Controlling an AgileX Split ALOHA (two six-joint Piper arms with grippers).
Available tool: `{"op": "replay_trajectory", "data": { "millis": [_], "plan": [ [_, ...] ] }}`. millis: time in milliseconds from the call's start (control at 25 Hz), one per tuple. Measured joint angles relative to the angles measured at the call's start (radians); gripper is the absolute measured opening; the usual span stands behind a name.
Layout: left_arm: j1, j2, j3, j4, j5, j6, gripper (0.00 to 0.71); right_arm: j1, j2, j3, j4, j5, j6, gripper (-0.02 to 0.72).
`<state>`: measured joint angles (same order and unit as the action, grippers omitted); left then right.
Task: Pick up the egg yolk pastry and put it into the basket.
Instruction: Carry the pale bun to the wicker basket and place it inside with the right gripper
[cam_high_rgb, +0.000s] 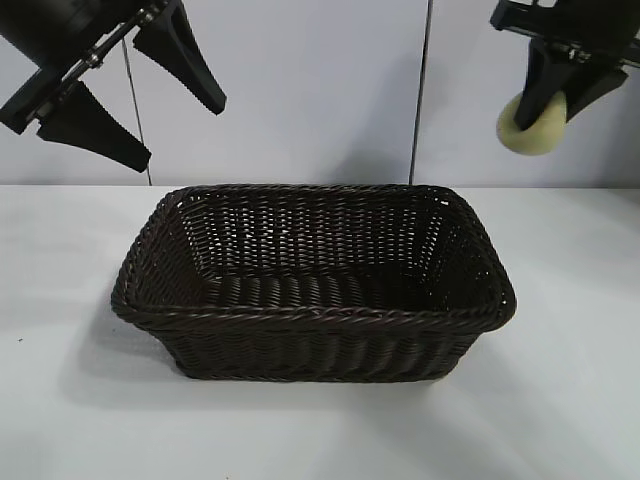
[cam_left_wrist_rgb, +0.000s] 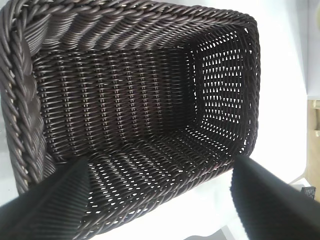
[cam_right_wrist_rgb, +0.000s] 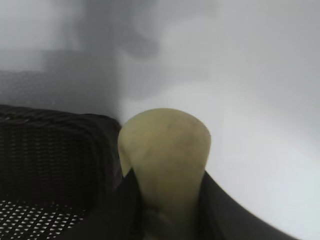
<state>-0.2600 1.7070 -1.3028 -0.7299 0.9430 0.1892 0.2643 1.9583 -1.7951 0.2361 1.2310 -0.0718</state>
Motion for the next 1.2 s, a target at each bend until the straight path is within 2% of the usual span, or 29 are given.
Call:
{"op": "replay_trajectory", "data": {
  "millis": [320, 760, 880, 1000, 1200],
  "plan": [
    [0.0, 0.0, 0.0, 0.0, 0.0, 0.0, 0.566, 0.155, 0.001, 0.0, 0.005, 0.003, 0.003, 0.191],
    [0.0, 0.0, 0.0, 0.0, 0.0, 0.0, 0.566, 0.183, 0.121, 0.0, -0.011, 0.001, 0.021, 0.195],
    [0.0, 0.0, 0.0, 0.0, 0.0, 0.0, 0.566, 0.183, 0.146, 0.0, -0.015, 0.0, 0.021, 0.268],
    [0.0, 0.0, 0.0, 0.0, 0.0, 0.0, 0.566, 0.183, 0.149, 0.0, -0.016, -0.001, 0.021, 0.376],
    [0.0, 0.0, 0.0, 0.0, -0.001, 0.0, 0.566, 0.183, 0.112, 0.0, -0.017, -0.001, 0.021, 0.413]
  ]
}}
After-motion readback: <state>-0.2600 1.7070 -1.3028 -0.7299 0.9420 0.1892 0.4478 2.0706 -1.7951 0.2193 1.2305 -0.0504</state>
